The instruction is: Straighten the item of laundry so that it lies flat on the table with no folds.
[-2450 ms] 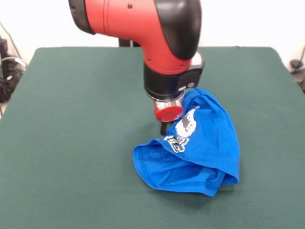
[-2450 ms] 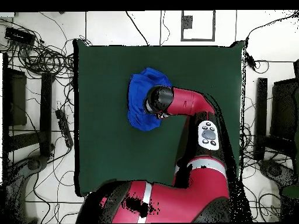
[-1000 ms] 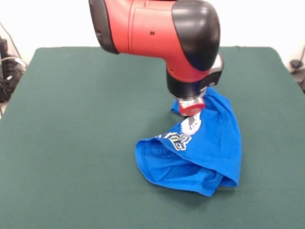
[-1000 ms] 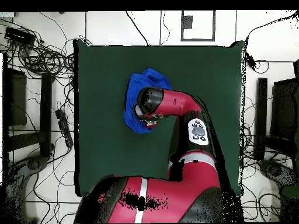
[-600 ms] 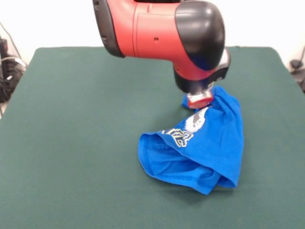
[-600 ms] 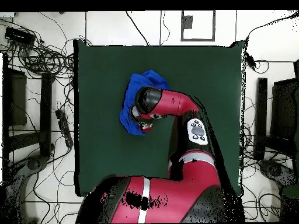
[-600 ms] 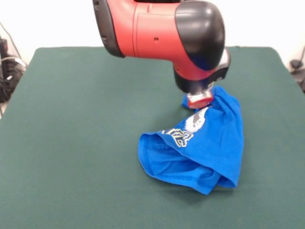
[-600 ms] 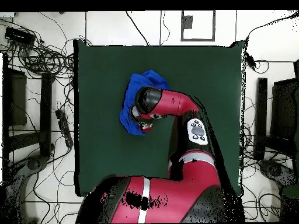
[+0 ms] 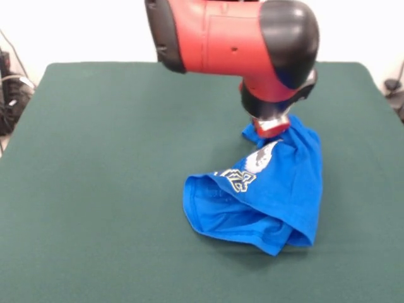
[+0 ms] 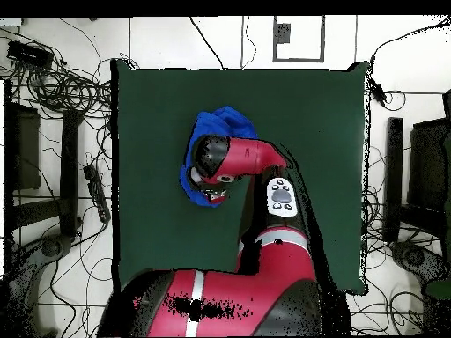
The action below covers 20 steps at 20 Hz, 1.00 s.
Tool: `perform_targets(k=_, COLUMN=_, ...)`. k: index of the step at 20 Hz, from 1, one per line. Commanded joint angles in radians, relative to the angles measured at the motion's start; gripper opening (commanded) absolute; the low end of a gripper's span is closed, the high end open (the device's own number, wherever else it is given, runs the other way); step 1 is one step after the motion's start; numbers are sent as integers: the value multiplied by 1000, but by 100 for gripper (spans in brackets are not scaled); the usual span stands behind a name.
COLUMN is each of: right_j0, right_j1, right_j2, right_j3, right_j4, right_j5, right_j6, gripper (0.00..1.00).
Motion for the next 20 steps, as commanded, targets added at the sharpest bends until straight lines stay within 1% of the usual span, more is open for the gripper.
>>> perform_targets(k=1, right_j0=85, right_j1=-34, right_j2=-16, right_j3=-9, right_j4=-92, right_j5=-19, right_j6=-16, gripper=0)
perform_targets(k=3, right_j0=97, right_j1=-62, right_j2=-58, right_j3=-57, right_j4=-136, right_j5=-3, right_j6=-13, gripper=0)
perform_targets(k=7, right_j0=162, right_j1=-125, right_j2=-161, right_j3=-143, right_j4=-255, right_j5=32, right_j6=-16, gripper=0)
perform_targets(k=10, right_j0=157, right_j1=-129, right_j2=-171, right_j3=-181, right_j4=-292, right_j5=38, right_j6=-45, gripper=0)
perform_targets(k=12, right_j0=144, right_j1=-126, right_j2=-166, right_j3=-192, right_j4=-302, right_j5=30, right_j6=-58, gripper=0)
perform_targets(k=15, right_j0=132, right_j1=-110, right_j2=-143, right_j3=-187, right_j4=-303, right_j5=-17, right_j6=-51, gripper=0)
perform_targets(k=17, right_j0=107, right_j1=-98, right_j2=-96, right_j3=-151, right_j4=-257, right_j5=-87, right_j6=-29, gripper=0)
perform_targets(k=20, right_j0=75, right_j1=-90, right_j2=-41, right_j3=-101, right_j4=-194, right_j5=-117, right_j6=-23, gripper=0)
